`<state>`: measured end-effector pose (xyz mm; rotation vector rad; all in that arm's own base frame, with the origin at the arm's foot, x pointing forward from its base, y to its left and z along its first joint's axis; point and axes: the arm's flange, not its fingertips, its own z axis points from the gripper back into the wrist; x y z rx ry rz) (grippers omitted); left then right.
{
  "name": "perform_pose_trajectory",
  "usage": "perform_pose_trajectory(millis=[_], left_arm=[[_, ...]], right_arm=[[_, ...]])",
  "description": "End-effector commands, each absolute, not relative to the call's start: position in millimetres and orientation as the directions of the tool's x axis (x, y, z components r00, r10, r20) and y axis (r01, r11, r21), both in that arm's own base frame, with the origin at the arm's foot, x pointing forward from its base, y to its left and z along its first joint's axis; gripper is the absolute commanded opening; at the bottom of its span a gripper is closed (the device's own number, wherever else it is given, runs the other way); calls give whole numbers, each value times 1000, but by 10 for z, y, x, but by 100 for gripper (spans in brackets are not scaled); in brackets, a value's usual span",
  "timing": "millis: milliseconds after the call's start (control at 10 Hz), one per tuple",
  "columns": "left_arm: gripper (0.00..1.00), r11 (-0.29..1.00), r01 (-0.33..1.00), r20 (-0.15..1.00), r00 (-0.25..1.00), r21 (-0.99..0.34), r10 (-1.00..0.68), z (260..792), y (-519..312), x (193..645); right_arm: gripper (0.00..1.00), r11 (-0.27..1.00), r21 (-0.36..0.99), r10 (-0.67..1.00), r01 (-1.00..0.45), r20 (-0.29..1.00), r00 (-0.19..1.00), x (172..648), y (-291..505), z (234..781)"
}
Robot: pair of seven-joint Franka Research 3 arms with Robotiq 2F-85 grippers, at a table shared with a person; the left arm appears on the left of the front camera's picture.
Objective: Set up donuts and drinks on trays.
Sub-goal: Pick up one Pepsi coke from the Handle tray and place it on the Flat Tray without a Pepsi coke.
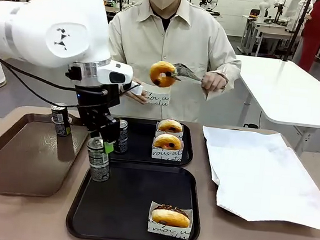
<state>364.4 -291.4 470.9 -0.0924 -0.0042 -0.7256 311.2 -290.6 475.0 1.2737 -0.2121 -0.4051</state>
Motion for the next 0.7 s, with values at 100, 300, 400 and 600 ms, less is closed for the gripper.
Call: perform_pose_trajectory(millis=[100,300,400,600], left_arm=[[58,722,687,52,726,-76,-686,4392,-3001,3603],[58,715,694,46,719,-88,-693,4295,-3006,3565],[58,713,695,35,718,-90,-695,4275,-2996,3554],[100,687,721,-2,690,-97,-724,4257,-2962,3514]], right_arm=[[100,222,961,-409,164,-61,910,3114,-2907,4760],[100,222,961,-409,164,-61,910,3114,-2907,4760],[100,222,961,-409,164,-61,910,3114,-2907,4760],[100,222,961,-409,164,-61,910,3114,-2907,4760]])
